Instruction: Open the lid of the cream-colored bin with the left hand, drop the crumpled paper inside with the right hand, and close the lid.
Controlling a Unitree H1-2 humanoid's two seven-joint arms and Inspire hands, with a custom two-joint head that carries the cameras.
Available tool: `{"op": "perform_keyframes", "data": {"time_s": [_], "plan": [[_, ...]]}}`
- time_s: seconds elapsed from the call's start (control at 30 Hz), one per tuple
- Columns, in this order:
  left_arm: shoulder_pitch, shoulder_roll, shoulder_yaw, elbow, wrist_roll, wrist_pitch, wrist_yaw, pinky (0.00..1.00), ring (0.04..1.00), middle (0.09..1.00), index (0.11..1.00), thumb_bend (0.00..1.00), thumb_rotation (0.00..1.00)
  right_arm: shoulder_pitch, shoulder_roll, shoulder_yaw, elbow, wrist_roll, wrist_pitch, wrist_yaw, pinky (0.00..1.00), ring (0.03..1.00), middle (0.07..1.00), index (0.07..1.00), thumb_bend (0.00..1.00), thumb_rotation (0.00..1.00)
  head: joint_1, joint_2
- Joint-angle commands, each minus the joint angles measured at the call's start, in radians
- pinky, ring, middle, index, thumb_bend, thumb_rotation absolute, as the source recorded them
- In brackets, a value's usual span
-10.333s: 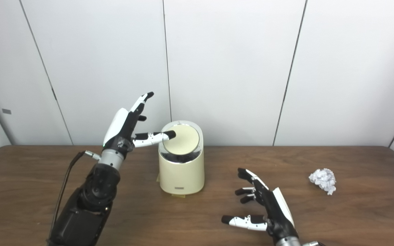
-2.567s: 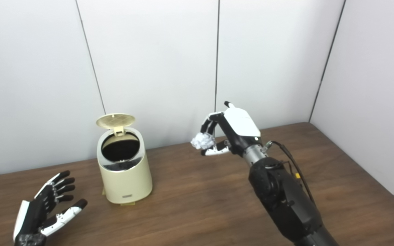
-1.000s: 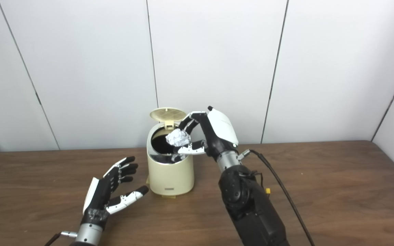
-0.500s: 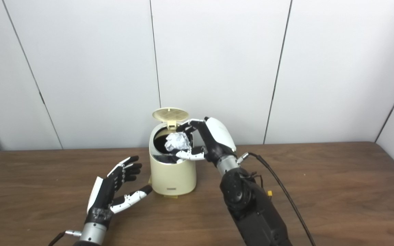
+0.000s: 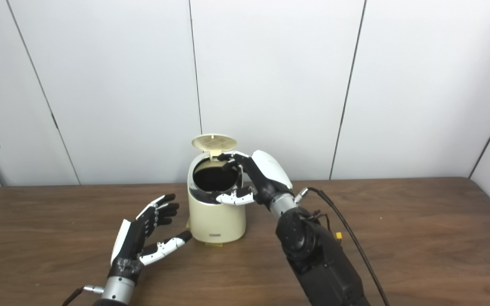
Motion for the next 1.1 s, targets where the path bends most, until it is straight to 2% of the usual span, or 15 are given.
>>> {"op": "perform_keyframes", "data": {"time_s": [0.0, 0.13, 0.33, 0.57, 0.77, 0.9, 1.07], "plan": [[0.036, -0.012, -0.012, 0.018, 0.015, -0.018, 0.009, 0.77, 0.782, 0.786, 0.867, 0.8, 0.28, -0.013, -0.019, -0.009, -0.038, 0.006, -0.019, -0.001, 0.8, 0.864, 0.887, 0.859, 0.9, 0.23, 0.0, 0.0], [0.037, -0.012, -0.013, 0.014, 0.017, -0.012, 0.011, 0.76, 0.778, 0.786, 0.863, 0.8, 0.28, 0.019, -0.028, -0.036, -0.08, 0.014, -0.038, -0.035, 0.77, 0.837, 0.849, 0.814, 0.9, 0.21, 0.001, 0.001], [0.034, -0.013, -0.013, 0.015, 0.007, -0.012, 0.005, 0.74, 0.777, 0.782, 0.861, 0.8, 0.27, 0.088, -0.05, -0.102, -0.136, 0.054, -0.114, -0.09, 0.72, 0.793, 0.794, 0.76, 0.89, 0.2, 0.003, -0.001], [0.029, -0.012, -0.013, 0.029, 0.006, -0.024, 0.007, 0.73, 0.773, 0.785, 0.863, 0.8, 0.27, 0.163, -0.075, -0.179, -0.109, 0.156, -0.23, -0.121, 0.65, 0.789, 0.839, 0.827, 0.86, 0.17, 0.002, -0.003], [0.025, -0.014, -0.01, 0.024, 0.016, -0.022, 0.021, 0.71, 0.768, 0.787, 0.856, 0.8, 0.27, 0.218, -0.09, -0.204, -0.074, 0.209, -0.268, -0.111, 0.61, 0.766, 0.84, 0.837, 0.88, 0.2, 0.012, -0.004], [0.022, -0.016, -0.006, 0.021, 0.003, -0.029, 0.018, 0.71, 0.773, 0.787, 0.858, 0.79, 0.26, 0.256, -0.098, -0.204, -0.055, 0.211, -0.285, -0.116, 0.6, 0.747, 0.825, 0.832, 0.88, 0.19, 0.024, -0.007], [0.02, -0.017, -0.002, 0.009, 0.007, -0.023, 0.023, 0.72, 0.779, 0.794, 0.86, 0.81, 0.3, 0.302, -0.096, -0.203, -0.042, 0.219, -0.311, -0.133, 0.6, 0.732, 0.82, 0.831, 0.86, 0.2, 0.033, -0.013]]}}
